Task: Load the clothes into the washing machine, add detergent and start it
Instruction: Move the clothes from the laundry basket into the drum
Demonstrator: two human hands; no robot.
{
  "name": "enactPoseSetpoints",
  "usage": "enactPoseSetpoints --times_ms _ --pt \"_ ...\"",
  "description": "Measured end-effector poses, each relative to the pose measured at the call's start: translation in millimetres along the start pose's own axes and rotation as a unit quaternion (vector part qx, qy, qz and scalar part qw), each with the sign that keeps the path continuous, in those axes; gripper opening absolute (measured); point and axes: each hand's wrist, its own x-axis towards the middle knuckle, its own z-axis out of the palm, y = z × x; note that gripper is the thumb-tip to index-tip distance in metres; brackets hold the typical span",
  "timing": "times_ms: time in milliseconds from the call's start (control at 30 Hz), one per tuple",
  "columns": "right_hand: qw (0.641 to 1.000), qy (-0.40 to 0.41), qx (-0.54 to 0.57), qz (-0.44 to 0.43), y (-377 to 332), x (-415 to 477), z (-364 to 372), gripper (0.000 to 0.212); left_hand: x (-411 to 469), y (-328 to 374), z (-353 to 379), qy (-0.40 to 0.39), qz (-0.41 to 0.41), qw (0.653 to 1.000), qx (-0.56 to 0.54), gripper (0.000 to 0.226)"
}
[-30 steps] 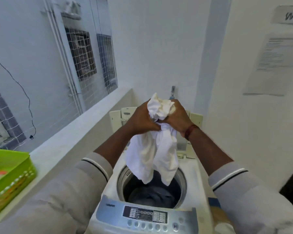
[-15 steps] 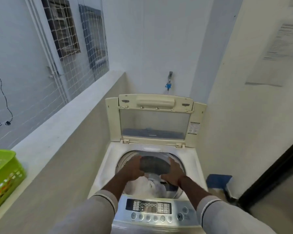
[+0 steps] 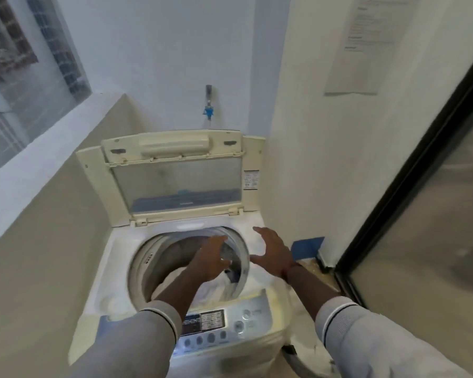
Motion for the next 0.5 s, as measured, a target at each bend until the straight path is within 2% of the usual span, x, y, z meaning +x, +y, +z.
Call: enactPoseSetpoints --times_ms 200,333,500 --pt "0.996 0.033 0.039 0.069 110 -40 -95 0.085 51 119 79 0.012 0.065 0.997 -0.048 0.057" --pt "0.993 0.047 0.038 0.102 201 -67 -141 0.081 80 202 147 0.031 0.07 0.992 -0.104 0.05" --pt "0.989 0.034 0.027 0.145 296 -88 -163 0.089 108 251 232 -0.033 0.045 0.994 -0.099 0.052"
